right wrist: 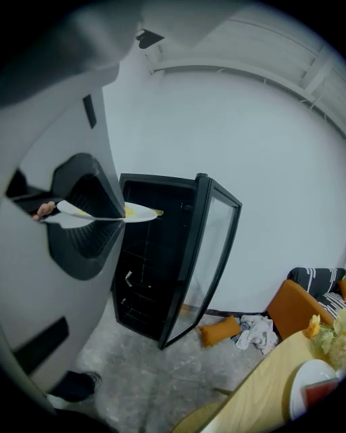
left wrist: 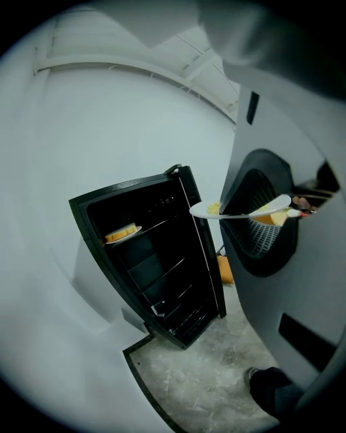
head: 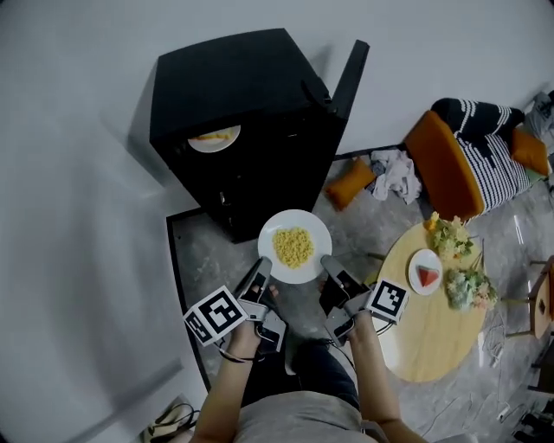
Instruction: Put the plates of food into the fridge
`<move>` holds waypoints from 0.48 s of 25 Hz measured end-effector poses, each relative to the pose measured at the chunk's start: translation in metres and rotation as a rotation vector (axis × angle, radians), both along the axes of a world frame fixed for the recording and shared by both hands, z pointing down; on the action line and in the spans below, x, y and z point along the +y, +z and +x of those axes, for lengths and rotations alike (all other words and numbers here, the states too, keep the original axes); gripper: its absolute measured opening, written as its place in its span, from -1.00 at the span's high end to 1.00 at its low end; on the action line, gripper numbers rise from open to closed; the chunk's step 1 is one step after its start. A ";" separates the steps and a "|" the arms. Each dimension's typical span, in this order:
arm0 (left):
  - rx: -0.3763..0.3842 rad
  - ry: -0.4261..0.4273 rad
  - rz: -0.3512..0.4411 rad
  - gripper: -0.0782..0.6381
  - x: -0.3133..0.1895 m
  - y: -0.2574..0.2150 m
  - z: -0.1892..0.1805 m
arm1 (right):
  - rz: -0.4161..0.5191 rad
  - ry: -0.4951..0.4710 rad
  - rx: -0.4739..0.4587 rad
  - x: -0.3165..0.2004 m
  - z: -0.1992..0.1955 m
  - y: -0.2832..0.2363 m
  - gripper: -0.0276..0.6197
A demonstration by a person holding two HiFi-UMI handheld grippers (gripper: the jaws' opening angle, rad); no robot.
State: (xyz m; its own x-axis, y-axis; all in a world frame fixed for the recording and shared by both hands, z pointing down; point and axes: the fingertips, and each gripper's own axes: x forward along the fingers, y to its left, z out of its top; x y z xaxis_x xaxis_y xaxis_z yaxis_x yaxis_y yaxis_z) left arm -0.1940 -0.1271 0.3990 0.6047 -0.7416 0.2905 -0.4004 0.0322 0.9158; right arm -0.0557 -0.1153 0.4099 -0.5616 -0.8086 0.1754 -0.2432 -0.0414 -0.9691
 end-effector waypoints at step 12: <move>0.038 -0.066 0.041 0.72 -0.084 -0.015 -0.053 | 0.015 -0.010 0.026 -0.089 -0.046 -0.014 0.85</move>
